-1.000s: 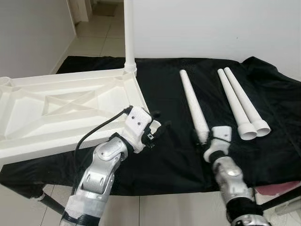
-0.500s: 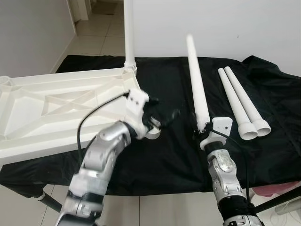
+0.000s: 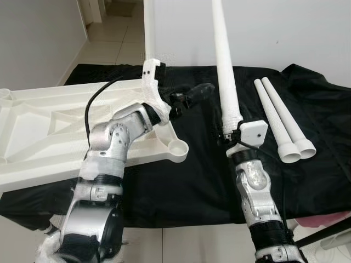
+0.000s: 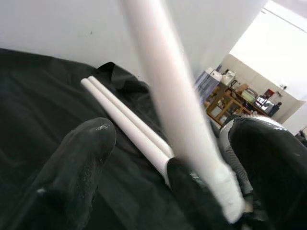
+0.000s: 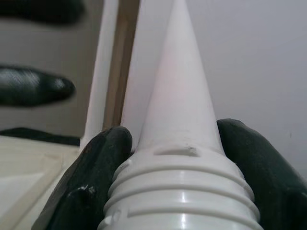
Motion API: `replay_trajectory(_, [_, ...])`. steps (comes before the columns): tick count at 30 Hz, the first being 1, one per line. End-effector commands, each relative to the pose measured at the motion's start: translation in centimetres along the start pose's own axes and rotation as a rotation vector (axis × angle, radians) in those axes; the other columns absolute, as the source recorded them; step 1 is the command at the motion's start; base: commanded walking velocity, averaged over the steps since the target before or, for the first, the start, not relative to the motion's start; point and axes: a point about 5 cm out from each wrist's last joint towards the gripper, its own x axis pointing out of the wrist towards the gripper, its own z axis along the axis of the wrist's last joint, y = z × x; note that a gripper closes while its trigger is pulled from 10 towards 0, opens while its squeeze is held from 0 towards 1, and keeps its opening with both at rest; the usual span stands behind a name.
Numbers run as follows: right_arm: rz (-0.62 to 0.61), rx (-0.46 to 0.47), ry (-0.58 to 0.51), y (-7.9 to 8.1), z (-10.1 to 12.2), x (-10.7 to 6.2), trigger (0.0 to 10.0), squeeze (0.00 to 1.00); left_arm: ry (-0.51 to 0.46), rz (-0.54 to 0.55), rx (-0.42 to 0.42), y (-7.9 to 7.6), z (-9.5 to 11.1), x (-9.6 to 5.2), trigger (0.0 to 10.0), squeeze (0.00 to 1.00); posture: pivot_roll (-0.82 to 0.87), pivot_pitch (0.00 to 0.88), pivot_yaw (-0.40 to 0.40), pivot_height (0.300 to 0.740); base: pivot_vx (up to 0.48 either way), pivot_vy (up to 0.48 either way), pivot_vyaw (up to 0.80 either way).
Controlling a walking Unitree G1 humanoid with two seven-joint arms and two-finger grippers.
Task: Building children table
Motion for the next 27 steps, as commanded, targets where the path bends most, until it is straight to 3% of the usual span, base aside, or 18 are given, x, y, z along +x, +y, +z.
replay_trajectory(1, [0.034, -0.018, -0.085, 0.6, 1.5, 0.9, 10.0, 0.00, 0.013, -0.108, -0.036, -0.6, 0.3, 0.5, 10.0, 0.00, -0.04, 0.000, -0.012, 0.740, 0.000, 0.000, 0.00])
replay_trajectory(11, [0.100, -0.031, -0.150, 2.0, 2.9, 2.0, 10.0, 0.00, 0.025, -0.141, -0.061, -0.8, 1.1, 1.4, 10.0, 0.00, -0.05, 0.000, -0.001, 0.740, 0.000, 0.000, 0.00])
replay_trajectory(18, [0.160, -0.053, -0.138, 2.9, 2.5, 1.2, 10.0, 0.00, -0.032, -0.157, -0.128, -0.5, 3.4, 1.8, 10.0, 0.00, -0.05, 0.000, 0.004, 0.740, 0.000, 0.000, 0.00])
replay_trajectory(21, [0.202, -0.055, -0.120, 3.7, 2.0, 0.4, 10.0, 0.00, -0.093, -0.182, -0.213, -0.1, 5.7, 1.4, 10.0, 0.00, -0.05, 0.000, 0.010, 0.740, 0.000, 0.000, 0.00])
replay_trajectory(27, [0.265, -0.048, -0.098, 5.0, 1.6, -1.1, 10.0, 0.00, -0.136, -0.132, -0.213, 0.9, 7.8, 0.8, 10.0, 0.00, -0.05, 0.000, 0.010, 0.740, 0.000, 0.000, 0.00])
